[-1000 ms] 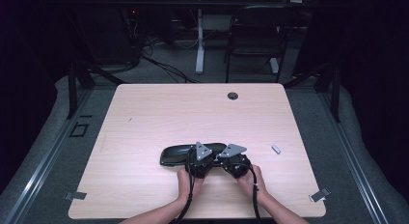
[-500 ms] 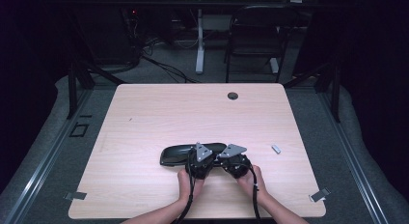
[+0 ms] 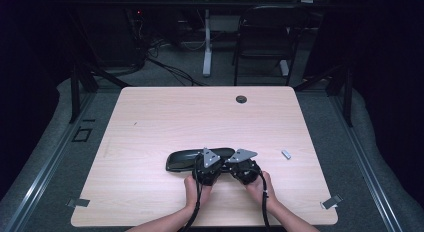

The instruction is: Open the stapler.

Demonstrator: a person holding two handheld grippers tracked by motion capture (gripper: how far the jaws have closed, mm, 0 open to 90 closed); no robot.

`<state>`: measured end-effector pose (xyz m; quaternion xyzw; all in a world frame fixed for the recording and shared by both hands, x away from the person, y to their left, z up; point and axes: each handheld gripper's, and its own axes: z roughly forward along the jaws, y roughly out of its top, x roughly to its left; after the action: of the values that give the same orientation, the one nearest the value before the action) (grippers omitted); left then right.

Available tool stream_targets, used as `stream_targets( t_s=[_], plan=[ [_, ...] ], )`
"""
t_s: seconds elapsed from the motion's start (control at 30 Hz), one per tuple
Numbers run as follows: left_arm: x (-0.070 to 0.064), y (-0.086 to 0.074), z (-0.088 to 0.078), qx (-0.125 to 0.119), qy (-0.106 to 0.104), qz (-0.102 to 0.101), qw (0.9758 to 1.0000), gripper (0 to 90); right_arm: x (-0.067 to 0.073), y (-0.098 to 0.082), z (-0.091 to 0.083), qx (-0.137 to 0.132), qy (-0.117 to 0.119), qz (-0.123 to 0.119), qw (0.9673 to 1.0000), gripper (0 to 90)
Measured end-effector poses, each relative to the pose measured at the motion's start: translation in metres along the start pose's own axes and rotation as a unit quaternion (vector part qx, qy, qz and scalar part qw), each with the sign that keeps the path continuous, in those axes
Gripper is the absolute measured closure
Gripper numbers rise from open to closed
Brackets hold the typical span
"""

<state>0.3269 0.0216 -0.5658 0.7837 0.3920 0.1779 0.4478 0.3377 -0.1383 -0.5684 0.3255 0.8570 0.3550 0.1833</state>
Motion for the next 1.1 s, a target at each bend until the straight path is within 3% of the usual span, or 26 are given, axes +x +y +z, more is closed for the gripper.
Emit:
stream_targets(
  t_s=[0.63, 0.8, 0.97, 1.1],
  plan=[
    [0.0, 0.0022, 0.0086, 0.004, -0.012, -0.004, 0.9999, 90.0, 0.0, 0.001, 0.0012, -0.001, -0.002, 0.005, 1.0, 90.0],
    [0.0002, 0.0016, 0.0086, -0.002, -0.009, -0.02, 0.9998, 90.0, 0.0, 0.0009, 0.0011, 0.0, -0.003, 0.01, 0.9999, 90.0],
    [0.0006, 0.0033, 0.0081, 0.006, -0.006, -0.014, 0.9999, 90.0, -0.0006, 0.0005, 0.0013, -0.002, -0.001, 0.013, 0.9999, 90.0],
    [0.0017, 0.0038, 0.0078, 0.008, -0.014, -0.02, 0.9997, 90.0, -0.0017, 0.0001, 0.0009, -0.001, 0.002, 0.012, 0.9999, 90.0]
  ],
)
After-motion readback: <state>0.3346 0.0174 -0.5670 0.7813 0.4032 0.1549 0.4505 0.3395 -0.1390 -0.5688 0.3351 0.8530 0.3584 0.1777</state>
